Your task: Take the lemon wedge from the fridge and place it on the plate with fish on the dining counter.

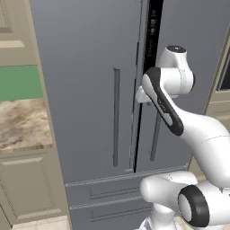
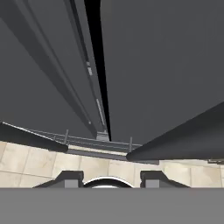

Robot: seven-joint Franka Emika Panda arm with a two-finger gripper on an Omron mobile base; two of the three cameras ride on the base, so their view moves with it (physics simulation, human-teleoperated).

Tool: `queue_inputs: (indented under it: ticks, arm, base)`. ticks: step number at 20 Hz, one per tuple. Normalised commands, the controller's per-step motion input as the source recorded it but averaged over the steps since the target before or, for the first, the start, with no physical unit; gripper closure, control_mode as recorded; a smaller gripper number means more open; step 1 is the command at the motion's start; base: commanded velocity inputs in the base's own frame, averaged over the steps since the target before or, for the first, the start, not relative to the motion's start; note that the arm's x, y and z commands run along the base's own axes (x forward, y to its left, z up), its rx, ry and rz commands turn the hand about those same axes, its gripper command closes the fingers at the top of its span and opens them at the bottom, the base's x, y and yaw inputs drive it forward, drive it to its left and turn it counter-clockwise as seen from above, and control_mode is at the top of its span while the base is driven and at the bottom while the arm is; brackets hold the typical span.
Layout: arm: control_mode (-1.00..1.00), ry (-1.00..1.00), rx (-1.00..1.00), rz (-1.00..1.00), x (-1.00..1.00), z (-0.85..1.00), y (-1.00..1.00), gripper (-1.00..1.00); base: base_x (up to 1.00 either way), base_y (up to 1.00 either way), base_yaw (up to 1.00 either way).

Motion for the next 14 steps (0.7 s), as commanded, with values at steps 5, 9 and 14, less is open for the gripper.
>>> queue_inputs:
  ticks: [5,9,14]
  arm:
    - [-1.00,0.00,0.00,0.00,-0.03,0.00,0.05,-1.00]
    - [-1.00,0.00,0.00,0.00,0.01,0.00,0.29,-1.00]
    - [-1.00,0.01,0.00,0.00,0.00,0.00,0.02,-1.00]
  base:
    - [0.00,0.00,0.00]
    - [0.00,0.00,0.00]
    - [0.00,0.00,0.00]
